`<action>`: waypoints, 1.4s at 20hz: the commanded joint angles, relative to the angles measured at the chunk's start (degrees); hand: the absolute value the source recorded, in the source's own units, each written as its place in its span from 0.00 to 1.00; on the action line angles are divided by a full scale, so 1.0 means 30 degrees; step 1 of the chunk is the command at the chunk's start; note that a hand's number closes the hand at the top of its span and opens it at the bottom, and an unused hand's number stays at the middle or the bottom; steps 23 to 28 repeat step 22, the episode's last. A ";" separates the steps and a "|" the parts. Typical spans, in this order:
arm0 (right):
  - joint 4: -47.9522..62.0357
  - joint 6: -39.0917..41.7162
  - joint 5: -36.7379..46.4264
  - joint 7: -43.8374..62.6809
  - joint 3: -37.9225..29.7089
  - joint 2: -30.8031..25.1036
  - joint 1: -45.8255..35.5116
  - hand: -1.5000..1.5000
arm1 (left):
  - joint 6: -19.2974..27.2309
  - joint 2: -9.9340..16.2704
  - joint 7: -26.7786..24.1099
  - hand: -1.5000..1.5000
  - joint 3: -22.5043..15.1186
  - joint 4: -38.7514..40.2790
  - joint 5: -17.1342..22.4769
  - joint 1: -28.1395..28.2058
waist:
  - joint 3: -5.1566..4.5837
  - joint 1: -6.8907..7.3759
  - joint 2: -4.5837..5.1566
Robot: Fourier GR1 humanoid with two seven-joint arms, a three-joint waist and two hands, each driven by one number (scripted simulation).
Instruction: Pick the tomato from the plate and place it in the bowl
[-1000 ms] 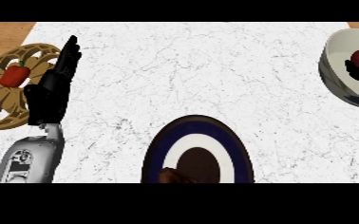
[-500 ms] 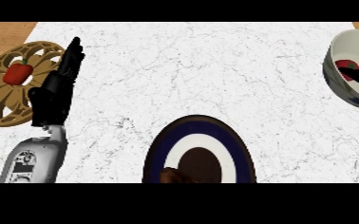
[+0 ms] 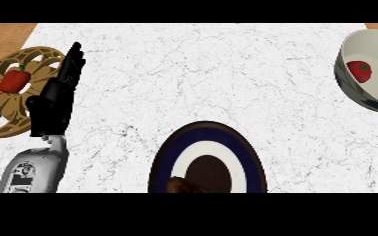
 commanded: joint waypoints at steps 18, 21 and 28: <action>0.0560 0.9053 -0.2814 -0.6191 -0.1148 -0.2512 0.6631 0.00 | -0.0028 -0.0035 -0.0390 0.50 0.0581 -0.0165 0.0061 0.0944 | -0.0020 -0.0594 -0.0274; 0.0164 0.9556 -0.3334 -0.5483 -0.0970 -0.2482 0.6516 0.00 | -0.0005 0.0092 0.0296 0.50 0.0697 0.0371 -0.0167 -0.0164 | -0.0065 -0.0814 -0.0339; 0.0284 0.9577 -0.3391 -0.5665 -0.1041 -0.2614 0.6551 0.00 | -0.0073 0.0102 -0.0823 0.50 0.0923 0.0458 0.0080 0.0746 | -0.0046 -0.0679 -0.0293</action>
